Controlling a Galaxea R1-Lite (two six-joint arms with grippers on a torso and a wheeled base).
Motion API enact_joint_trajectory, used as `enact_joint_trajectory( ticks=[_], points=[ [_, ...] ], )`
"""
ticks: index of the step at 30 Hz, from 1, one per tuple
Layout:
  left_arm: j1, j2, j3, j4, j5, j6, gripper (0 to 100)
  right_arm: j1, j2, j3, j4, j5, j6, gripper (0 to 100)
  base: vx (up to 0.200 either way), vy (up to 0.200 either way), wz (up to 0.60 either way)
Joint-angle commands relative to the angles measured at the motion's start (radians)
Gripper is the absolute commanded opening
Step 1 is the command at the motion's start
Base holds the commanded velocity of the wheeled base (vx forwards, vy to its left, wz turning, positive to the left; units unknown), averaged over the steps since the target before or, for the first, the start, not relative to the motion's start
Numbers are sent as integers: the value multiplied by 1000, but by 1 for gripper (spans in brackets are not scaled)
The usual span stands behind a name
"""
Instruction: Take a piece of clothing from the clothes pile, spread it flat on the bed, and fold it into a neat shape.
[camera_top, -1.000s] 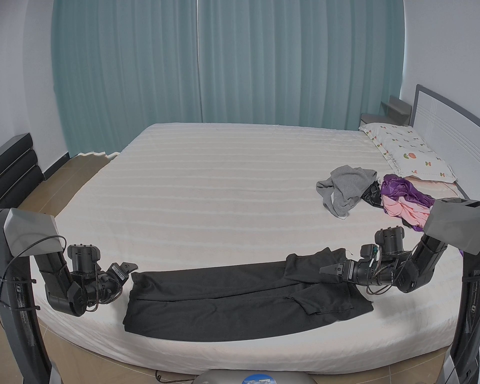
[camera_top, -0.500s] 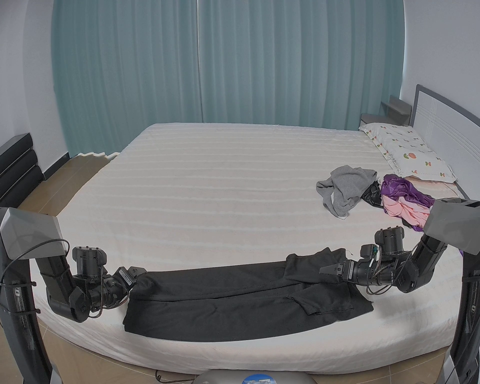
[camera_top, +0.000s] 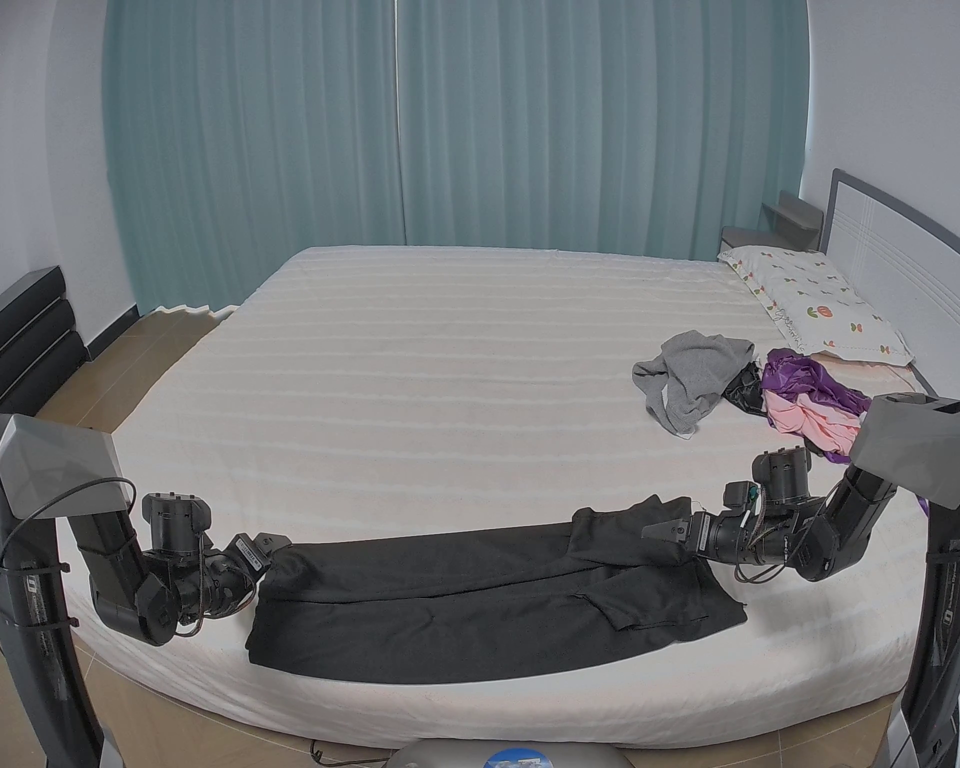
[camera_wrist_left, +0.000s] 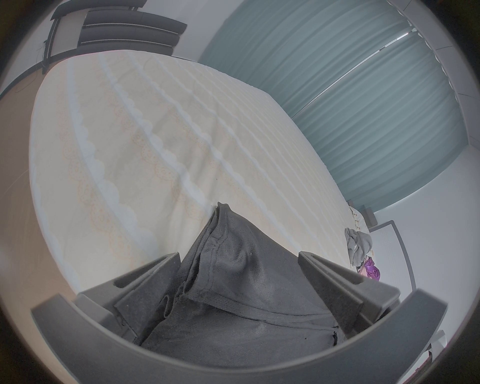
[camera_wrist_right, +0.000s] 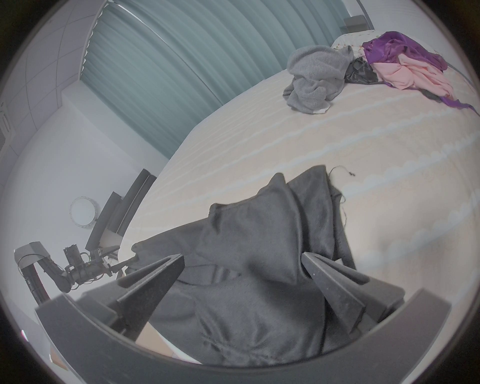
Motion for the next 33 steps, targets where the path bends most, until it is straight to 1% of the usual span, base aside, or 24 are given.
enact_joint_trajectory(
  ticks=[1, 4, 16, 17, 19, 21, 30, 31, 32, 33],
  points=[
    [0, -2, 0, 0, 0, -1, 100, -10, 2, -19, -7, -26, 0, 100, -200, 0, 0],
    [0, -2, 0, 0, 0, -3, 100, -10, 6, -22, -8, -40, 0, 100, -200, 0, 0],
    [2, 1, -12, 0, 0, -14, 100, -18, -4, -36, -30, -40, 2, 100, 0, 0, 0],
    [2, 0, -24, 0, 2, -43, 100, -26, -9, -48, -53, -40, 9, 100, 0, 0, 0],
    [2, -7, -35, 1, 3, -71, 100, -30, -15, -53, -59, -41, 42, 100, 0, 0, 0],
    [2, -16, -37, 1, 3, -80, 100, -30, -15, -53, -59, -43, 68, 100, 0, -200, 0],
    [2, -25, -32, 1, 8, -74, 100, -27, -4, -53, -59, -43, 69, 100, 0, -200, 0],
    [5, -16, -37, -2, 25, -55, 100, -26, -3, -53, -59, -44, 69, 100, 0, -200, 0],
    [5, -16, -37, -2, 25, -55, 100, -26, -3, -53, -59, -44, 69, 100, 0, 0, 0],
    [14, -14, -46, 1, 62, -32, 100, -26, -3, -53, -59, -47, 69, 100, 0, 0, 0]
  ],
)
